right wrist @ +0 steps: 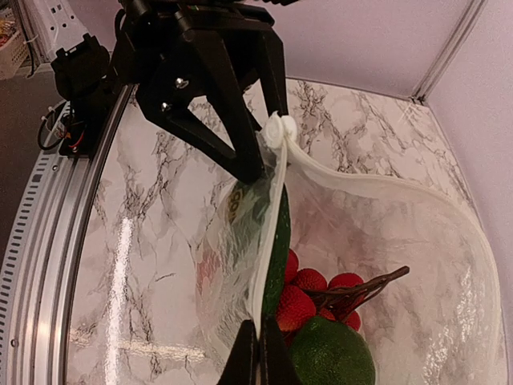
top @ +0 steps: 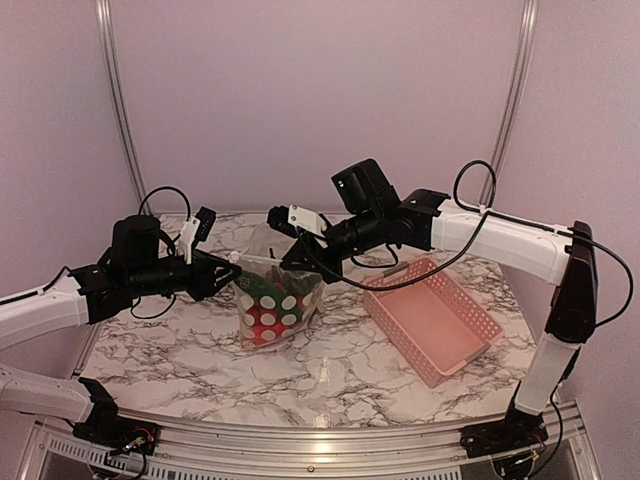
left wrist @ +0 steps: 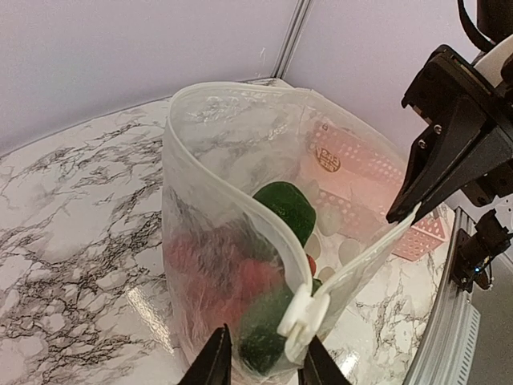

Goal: Place the food in the zip-top bag and seal the zipper
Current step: Pass from the right arm to the left, then hold the zipper from the zipper food storage bag, then hold the zipper food storage bag at the center of the board, then zip the zipper on the zipper food storage bag.

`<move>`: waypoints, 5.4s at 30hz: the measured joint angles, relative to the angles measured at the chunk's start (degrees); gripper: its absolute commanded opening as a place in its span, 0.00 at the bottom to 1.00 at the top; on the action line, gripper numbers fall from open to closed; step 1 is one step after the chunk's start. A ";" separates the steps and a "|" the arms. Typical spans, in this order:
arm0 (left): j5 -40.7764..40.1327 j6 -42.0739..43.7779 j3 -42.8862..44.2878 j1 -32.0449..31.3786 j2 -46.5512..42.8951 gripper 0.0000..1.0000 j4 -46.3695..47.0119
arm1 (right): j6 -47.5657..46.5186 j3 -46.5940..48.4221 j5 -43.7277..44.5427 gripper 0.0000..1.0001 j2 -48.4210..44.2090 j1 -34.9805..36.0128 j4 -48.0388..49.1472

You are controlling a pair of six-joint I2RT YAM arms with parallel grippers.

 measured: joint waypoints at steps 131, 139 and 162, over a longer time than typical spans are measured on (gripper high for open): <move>-10.62 16.28 -2.64 -1.42 -11.80 0.00 -5.64 | -0.68 36.13 -1.55 0.00 24.65 5.62 -7.72; -14.80 15.76 -5.86 -1.68 -16.87 0.00 -4.87 | -1.81 37.77 4.02 0.00 24.65 6.75 -10.21; -22.64 12.52 -9.75 -1.75 -20.41 0.00 -1.66 | -6.16 33.77 14.01 0.00 19.74 1.92 -18.36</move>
